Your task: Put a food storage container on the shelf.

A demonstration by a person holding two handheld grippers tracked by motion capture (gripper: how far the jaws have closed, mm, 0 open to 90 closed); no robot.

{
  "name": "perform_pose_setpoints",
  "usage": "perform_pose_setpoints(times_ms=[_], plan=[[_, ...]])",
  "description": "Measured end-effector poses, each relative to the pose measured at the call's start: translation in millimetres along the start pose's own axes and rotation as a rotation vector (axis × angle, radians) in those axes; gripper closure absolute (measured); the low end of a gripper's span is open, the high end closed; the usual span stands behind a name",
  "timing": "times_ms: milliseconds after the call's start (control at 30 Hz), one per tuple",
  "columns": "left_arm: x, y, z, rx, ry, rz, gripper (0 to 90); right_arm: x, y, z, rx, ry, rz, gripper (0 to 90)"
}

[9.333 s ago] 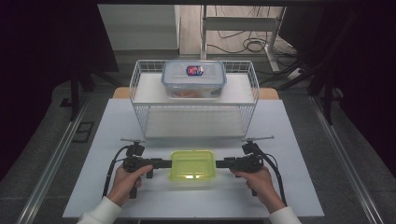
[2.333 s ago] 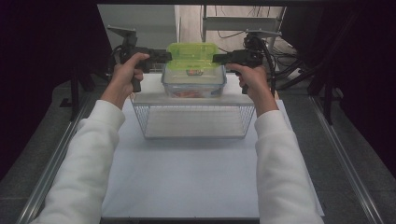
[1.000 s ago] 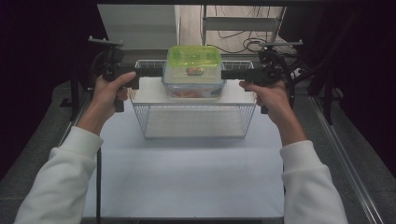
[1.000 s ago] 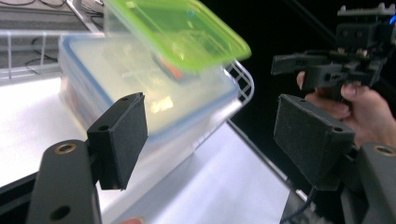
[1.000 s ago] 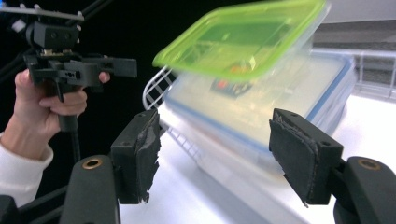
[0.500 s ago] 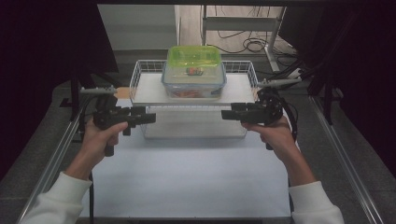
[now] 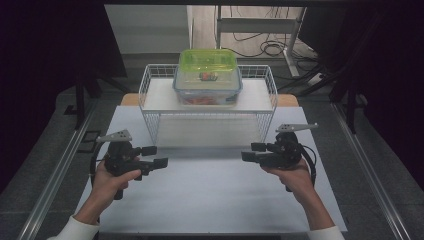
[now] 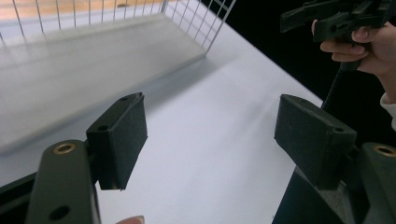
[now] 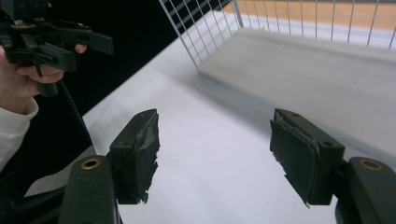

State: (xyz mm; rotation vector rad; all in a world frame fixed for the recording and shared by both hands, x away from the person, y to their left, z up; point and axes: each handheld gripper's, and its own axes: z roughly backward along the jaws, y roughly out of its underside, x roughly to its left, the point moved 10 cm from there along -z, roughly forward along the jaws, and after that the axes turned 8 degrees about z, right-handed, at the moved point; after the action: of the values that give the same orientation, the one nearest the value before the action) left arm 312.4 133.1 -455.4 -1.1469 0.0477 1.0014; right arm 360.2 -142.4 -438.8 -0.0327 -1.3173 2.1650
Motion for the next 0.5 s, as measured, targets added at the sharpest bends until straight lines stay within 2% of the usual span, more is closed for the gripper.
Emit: perform_pose_setpoints(times_ms=[67, 200, 500], plan=[[0.2, 5.4, -2.1, 0.003, 0.005, 0.005, 24.8, -1.5, 8.1, -3.4, 0.005, 0.000, -0.004, 32.4], [3.0, 15.4, -8.0, 0.029, -0.011, -0.004, 24.8, -2.7, 17.9, -9.3, 0.031, 0.005, -0.007, 32.4], [5.0, 18.8, -7.2, 0.029, -0.026, -0.002, 25.1, -4.8, 22.3, -11.1, 0.036, 0.023, 0.002, 32.4]])
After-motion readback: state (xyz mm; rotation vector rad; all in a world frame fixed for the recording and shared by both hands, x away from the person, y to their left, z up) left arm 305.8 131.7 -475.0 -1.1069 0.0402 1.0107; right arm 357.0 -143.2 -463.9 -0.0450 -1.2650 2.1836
